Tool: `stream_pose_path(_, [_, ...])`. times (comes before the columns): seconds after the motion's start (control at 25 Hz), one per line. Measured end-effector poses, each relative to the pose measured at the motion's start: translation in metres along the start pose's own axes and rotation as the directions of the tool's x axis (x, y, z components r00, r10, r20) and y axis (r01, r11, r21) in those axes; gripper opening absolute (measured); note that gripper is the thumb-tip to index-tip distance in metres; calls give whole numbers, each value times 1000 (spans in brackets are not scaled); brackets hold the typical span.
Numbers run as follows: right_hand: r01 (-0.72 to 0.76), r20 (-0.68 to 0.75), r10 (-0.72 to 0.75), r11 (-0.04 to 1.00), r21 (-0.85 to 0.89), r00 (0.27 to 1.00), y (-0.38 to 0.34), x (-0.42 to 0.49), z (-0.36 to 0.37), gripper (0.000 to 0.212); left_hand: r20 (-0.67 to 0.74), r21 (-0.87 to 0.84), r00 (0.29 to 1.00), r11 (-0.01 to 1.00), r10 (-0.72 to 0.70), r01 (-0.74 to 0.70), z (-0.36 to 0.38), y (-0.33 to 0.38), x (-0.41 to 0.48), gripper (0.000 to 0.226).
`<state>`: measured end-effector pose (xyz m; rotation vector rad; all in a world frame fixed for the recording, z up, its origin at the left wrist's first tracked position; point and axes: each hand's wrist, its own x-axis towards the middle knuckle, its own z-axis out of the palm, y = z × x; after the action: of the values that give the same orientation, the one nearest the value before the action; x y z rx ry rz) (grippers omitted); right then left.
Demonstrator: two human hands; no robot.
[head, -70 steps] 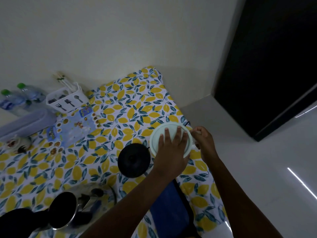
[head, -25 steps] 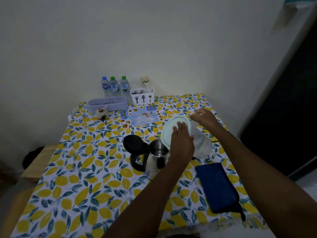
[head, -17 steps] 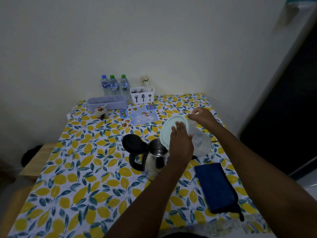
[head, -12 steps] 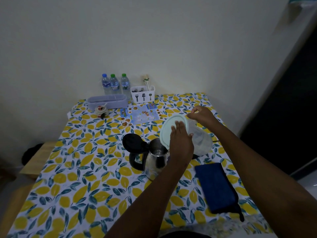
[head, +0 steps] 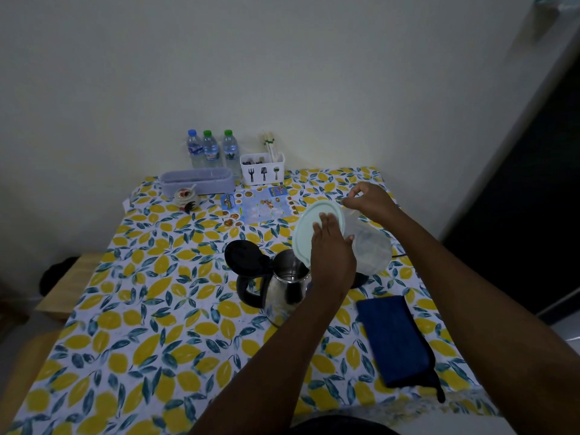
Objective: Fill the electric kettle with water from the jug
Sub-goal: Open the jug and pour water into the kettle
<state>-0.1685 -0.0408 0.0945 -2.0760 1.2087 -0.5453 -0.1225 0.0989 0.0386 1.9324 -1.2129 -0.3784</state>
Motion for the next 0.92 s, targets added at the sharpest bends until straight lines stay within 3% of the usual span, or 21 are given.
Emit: stream_pose_path(0.92, [-23,-1,23,999,-36,1000,-6,-1,2,22,-32,-12,999,1000,-28,27,-1,-1,-1,62])
